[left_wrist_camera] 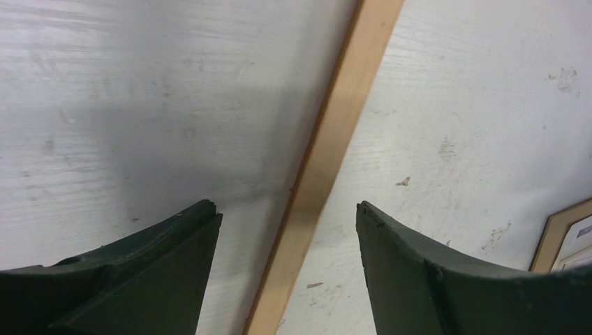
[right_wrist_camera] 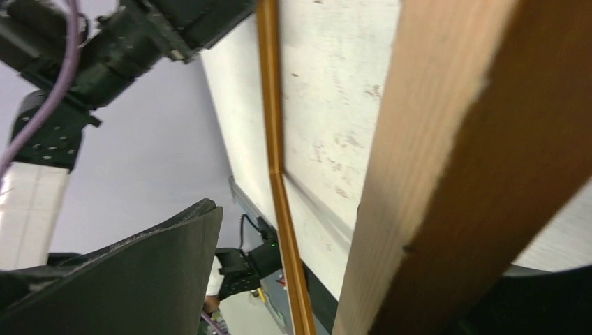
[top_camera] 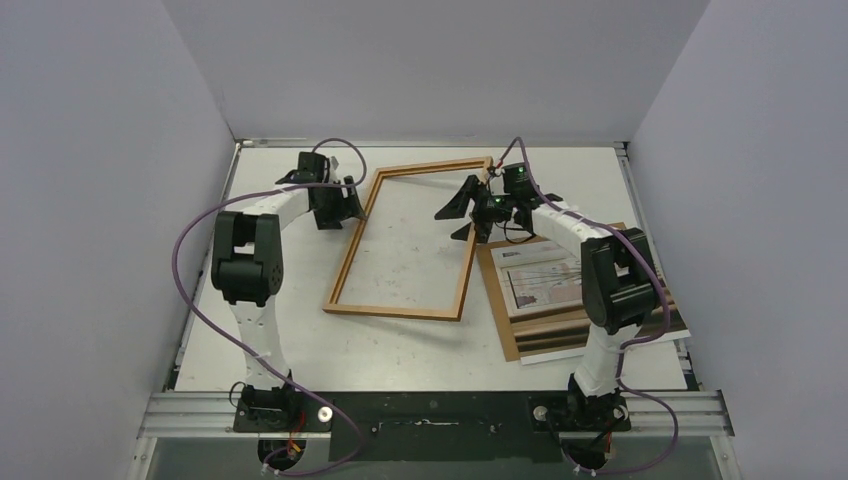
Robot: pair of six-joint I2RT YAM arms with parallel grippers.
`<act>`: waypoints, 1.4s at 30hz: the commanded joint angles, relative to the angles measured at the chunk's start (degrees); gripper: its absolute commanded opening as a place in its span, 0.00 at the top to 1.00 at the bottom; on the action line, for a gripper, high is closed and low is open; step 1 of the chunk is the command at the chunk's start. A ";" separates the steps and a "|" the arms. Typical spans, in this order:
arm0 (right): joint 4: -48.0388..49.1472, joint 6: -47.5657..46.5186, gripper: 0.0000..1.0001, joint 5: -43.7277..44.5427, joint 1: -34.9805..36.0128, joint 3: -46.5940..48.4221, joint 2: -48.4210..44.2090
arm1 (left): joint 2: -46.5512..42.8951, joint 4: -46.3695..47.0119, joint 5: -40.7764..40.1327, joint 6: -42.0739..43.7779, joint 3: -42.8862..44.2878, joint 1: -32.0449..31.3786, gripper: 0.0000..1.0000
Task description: Put the photo into the frame
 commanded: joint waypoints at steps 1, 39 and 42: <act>-7.75 -7.39 0.28 4.15 -0.87 3.39 0.79 | 4.10 -6.31 -3.98 2.43 -0.70 2.84 0.29; -13.52 -11.50 0.35 7.41 -2.31 11.54 11.85 | 9.30 -18.37 -4.78 5.84 5.80 3.23 0.89; -12.78 -11.52 0.35 7.45 -2.15 10.56 12.31 | 8.28 -19.26 -4.27 6.61 5.09 5.44 0.90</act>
